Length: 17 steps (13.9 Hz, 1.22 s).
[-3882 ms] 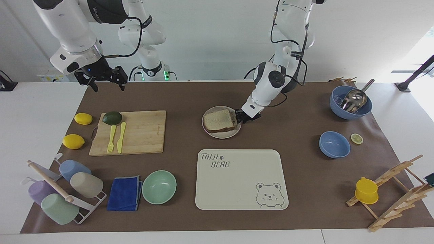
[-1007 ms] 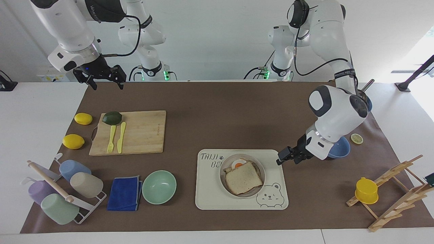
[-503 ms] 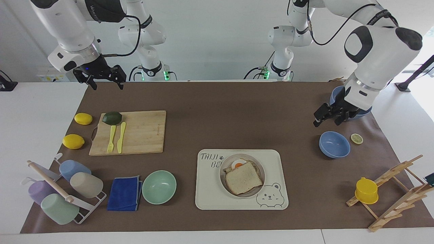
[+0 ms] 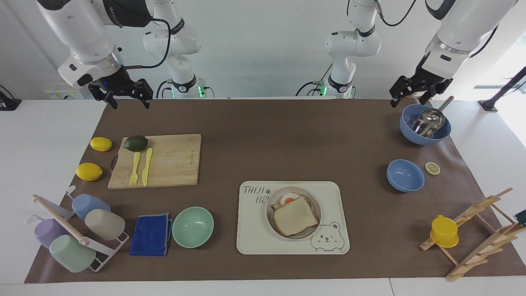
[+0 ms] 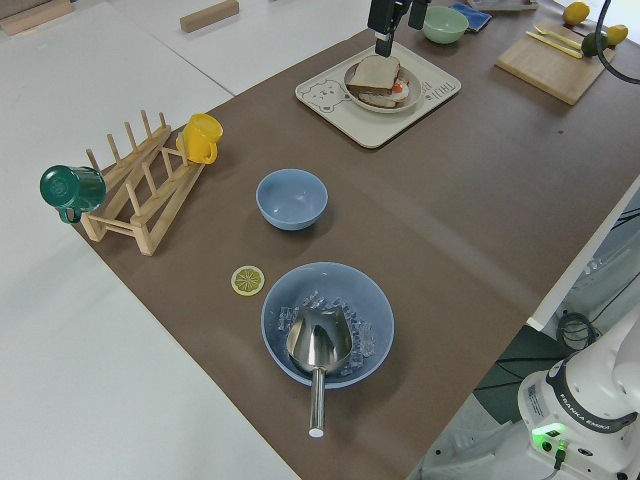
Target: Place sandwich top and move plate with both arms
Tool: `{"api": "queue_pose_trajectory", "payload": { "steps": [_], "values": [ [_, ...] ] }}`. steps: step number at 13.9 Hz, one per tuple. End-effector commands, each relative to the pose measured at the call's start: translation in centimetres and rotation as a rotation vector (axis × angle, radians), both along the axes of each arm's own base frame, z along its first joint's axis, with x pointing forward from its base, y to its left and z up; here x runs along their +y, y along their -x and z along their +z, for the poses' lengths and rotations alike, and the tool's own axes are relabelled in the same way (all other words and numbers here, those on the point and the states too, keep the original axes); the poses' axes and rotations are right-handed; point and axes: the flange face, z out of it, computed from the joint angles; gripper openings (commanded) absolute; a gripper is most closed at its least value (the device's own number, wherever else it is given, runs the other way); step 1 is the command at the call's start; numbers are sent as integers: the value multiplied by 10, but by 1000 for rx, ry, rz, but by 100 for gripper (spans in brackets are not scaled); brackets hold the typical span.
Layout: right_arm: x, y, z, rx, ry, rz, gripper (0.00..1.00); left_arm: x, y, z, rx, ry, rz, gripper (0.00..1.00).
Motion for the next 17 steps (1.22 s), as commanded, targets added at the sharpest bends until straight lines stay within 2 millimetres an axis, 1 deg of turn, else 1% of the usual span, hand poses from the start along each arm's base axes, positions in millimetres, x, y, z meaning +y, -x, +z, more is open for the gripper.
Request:
{"api": "queue_pose_trajectory", "payload": {
  "steps": [1, 3, 4, 5, 6, 7, 8, 9, 11, 14, 17],
  "values": [
    [-1, 5, 4, 2, -34, -15, 100, 5, 16, -26, -33, -16, -13, 100],
    [-2, 5, 3, 5, -34, -17, 100, 6, 10, -27, -43, -8, -4, 100],
    [-1, 5, 4, 2, -34, -15, 100, 7, 4, -26, -39, -8, -1, 100],
    [-1, 5, 4, 2, -34, -15, 100, 7, -5, -16, -43, -5, 3, 100],
    [-1, 5, 4, 2, -34, -15, 100, 6, -8, -6, -37, -7, 1, 100],
    [-1, 5, 3, 5, -34, -15, 100, 7, -8, 1, -41, -7, 2, 100],
    [-1, 5, 3, 4, -34, -15, 100, 5, -7, 2, -46, -7, 0, 100],
    [-1, 5, 3, 4, -34, -15, 100, 6, -7, -1, -40, -7, 0, 100],
    [-2, 6, 4, 4, -34, -17, 100, 5, -6, 0, -45, -7, -7, 100],
    [-1, 5, 4, 2, -34, -15, 100, 10, -7, -15, -51, -7, 0, 100],
    [-1, 5, 4, 2, -34, -15, 100, 12, -4, -16, -43, -7, -10, 100]
  ]
}}
